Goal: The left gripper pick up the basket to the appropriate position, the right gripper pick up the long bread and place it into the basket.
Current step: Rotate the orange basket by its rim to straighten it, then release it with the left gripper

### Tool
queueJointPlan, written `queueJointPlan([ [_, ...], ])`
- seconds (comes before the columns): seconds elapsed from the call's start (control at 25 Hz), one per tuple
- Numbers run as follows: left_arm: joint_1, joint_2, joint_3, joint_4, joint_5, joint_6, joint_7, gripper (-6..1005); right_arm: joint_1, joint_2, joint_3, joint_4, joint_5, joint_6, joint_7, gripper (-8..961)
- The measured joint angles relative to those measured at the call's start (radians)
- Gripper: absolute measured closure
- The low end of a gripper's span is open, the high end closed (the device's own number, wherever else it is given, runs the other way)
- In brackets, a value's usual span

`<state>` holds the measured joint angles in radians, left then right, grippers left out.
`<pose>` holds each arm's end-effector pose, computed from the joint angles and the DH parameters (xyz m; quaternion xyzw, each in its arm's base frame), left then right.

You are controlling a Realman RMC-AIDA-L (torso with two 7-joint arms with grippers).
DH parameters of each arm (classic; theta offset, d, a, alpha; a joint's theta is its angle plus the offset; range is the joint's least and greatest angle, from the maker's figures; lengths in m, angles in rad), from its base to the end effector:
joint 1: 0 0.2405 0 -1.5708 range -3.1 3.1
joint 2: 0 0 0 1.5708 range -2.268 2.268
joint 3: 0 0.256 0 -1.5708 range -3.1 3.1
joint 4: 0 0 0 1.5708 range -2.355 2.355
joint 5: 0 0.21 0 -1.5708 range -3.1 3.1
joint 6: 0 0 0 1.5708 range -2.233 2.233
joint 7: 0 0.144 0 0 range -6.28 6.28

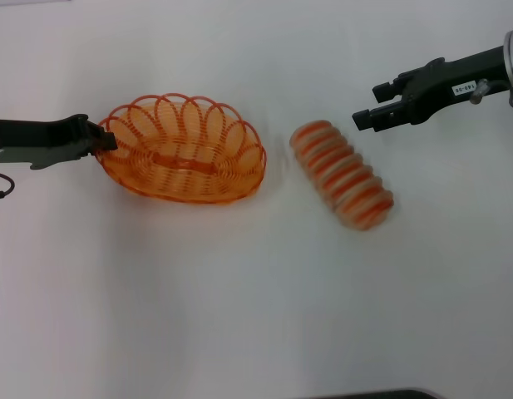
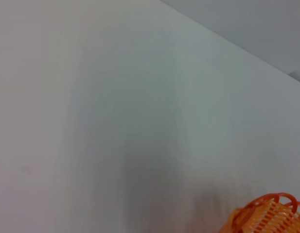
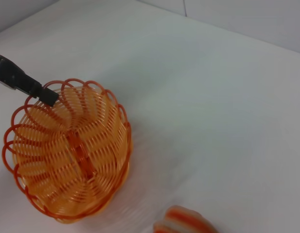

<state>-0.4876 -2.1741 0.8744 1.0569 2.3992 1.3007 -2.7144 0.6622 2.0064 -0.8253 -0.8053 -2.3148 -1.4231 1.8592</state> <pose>-0.2693 0.3551 0.0039 -0.7188 -0.6577 -0.1086 0.1973 0.2554 0.3823 0.0271 -0.9391 0.3066 0.0396 0.1501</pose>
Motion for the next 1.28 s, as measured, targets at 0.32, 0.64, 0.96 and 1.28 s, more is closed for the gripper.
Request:
queueJointPlan([
  [0.32,-0.007,0.003,0.001,0.000,0.000,0.006,0.006,869,0.004,0.000,0.000,0.000,0.000,0.000,0.000,229],
  [0.64,-0.004,0.008,0.001,-0.001,-0.012,0.024,0.009,707,0.005,0.000,0.000,0.000,0.000,0.000,0.000,229],
  [0.96,-0.001,0.009,-0.011,0.009,-0.016,0.030,0.037,521,0.005,0.000,0.000,0.000,0.000,0.002,0.000,229],
  [1.28,-0.006,0.012,-0.070,0.015,-0.057,0.009,0.146,493,0.005,0.003,0.005,0.000,0.001,0.005,0.000,228],
])
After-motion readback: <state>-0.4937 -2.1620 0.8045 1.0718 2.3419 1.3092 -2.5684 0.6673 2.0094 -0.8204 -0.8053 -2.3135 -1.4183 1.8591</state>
